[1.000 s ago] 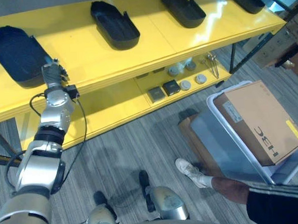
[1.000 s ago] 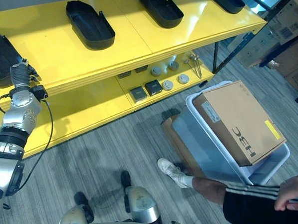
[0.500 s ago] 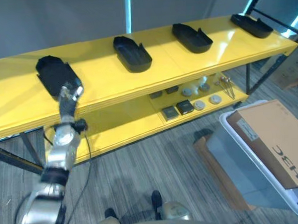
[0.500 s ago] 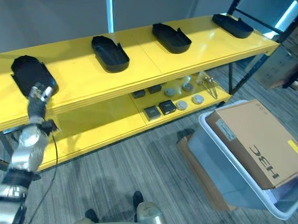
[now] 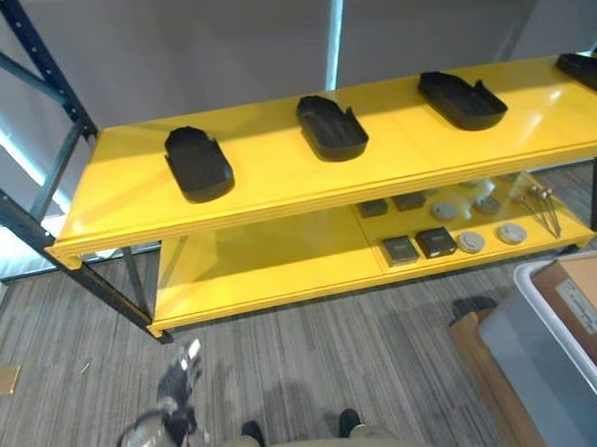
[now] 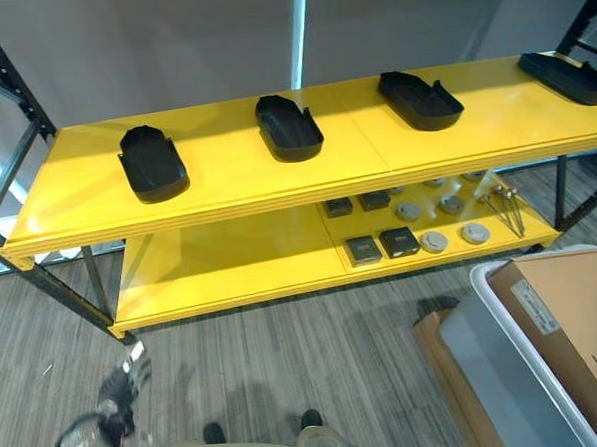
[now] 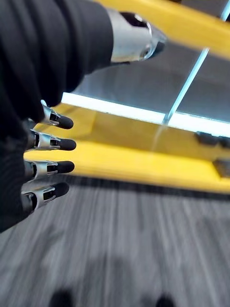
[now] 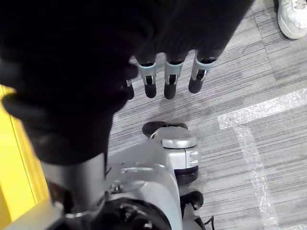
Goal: Move parts from the plastic box to the shelf.
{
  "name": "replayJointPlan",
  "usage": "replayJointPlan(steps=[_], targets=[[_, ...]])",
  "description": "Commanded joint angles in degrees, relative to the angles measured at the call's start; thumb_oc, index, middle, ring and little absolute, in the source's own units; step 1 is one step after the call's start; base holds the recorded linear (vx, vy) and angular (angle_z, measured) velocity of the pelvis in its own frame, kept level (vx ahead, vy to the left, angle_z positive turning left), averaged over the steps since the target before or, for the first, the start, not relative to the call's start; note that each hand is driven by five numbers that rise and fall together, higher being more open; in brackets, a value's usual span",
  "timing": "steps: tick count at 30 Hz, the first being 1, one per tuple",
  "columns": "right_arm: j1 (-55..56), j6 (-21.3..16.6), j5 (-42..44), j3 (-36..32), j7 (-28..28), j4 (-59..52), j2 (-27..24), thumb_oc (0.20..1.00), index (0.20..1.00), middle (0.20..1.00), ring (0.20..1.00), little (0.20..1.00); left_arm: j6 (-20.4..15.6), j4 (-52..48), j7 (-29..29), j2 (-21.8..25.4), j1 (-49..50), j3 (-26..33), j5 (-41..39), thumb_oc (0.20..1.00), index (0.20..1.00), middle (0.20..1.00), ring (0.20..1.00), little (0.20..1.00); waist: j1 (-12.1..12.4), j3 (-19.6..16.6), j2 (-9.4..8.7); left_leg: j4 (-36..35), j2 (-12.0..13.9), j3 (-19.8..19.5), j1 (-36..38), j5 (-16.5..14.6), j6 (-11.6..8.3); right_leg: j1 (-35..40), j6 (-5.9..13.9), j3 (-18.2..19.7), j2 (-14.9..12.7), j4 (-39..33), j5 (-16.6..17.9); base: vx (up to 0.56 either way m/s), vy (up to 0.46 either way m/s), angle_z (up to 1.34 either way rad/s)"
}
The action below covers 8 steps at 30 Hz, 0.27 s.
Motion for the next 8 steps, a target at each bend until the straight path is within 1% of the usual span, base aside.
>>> replayJointPlan(steps=[1,2,3,4,5,6,8], targets=[[-3.9,1.1,-0.7,0.1,-1.6,1.0,1.2,1.0,1.0,1.0,1.0,1.0,-3.8,12.3,2.3,-2.3,-5.6,5.9,7.2,1.0,1.0,1.0,1.0,1.0,-0.7,1.5,-2.61,5.3,2.2,-1.9,-0.9,-2.9,-1.03,0.3,5.29,1.5,-4.0,0.1,-1.0,-0.03,0.027,0.07],[-4.2,1.4,-1.0,0.3,-1.7,1.2,1.3,1.0,1.0,1.0,1.0,1.0,-2.1,14.3,3.4,-2.6,-5.9,6.5,7.0,1.0,1.0,1.0,1.0,1.0,-0.7,1.4,-2.61,5.3,2.2,-1.9,-0.8,-2.8,-1.04,0.3,5.31,1.5,-4.0,0.1,-1.0,-0.02,0.022,0.05],[-4.8,1.4,-1.3,0.4,-1.8,1.9,1.5,1.0,1.0,1.0,1.0,1.0,-4.0,19.5,2.4,-3.3,-6.4,7.9,7.8,1.0,1.0,1.0,1.0,1.0,-0.8,1.2,-2.66,5.1,2.2,-1.8,-0.7,-2.8,-1.0,0.3,5.33,1.6,-4.0,0.2,-1.0,0.0,0.0,0.0],[-5.3,1.3,-1.6,0.6,-1.9,2.6,1.6,1.0,1.0,1.0,1.0,1.0,-4.6,22.4,2.4,-3.7,-6.8,8.6,8.3,1.0,1.0,1.0,1.0,1.0,-0.9,1.1,-2.69,4.9,2.2,-1.7,-0.6,-2.7,-0.99,0.3,5.34,1.7,-4.0,0.2,-1.1,0.0,0.0,0.0],[-6.5,0.6,-2.4,1.0,-2.3,4.6,2.0,1.0,1.0,1.0,1.0,1.0,-5.3,28.2,2.5,-4.5,-7.9,9.7,9.1,1.0,1.0,1.0,1.0,1.0,-1.1,0.8,-2.77,4.5,2.2,-1.7,-0.4,-2.6,-0.99,0.3,5.34,1.9,-3.9,0.3,-1.1,0.0,0.0,0.0],[-7.7,0.5,-3.1,1.3,-2.8,6.7,2.5,1.0,1.0,1.0,1.0,1.0,-4.9,32.9,2.4,-5.1,-8.7,10.9,11.1,1.0,1.0,1.0,1.0,1.0,-1.3,0.5,-2.9,4.2,2.0,-1.8,-0.2,-2.6,-0.94,0.2,5.39,2.2,-3.8,0.2,-1.0,-0.03,0.013,0.0],[-9.0,0.3,-4.4,1.5,-3.3,9.0,2.9,1.0,1.0,1.0,1.0,1.0,-5.2,34.8,1.8,-5.9,-9.4,11.2,11.3,1.0,1.0,1.0,1.0,1.0,-1.3,0.0,-2.95,3.2,1.7,-2.1,0.3,-2.7,-0.79,0.1,5.46,2.8,-3.6,-0.1,-1.0,-0.05,0.021,-0.03]])
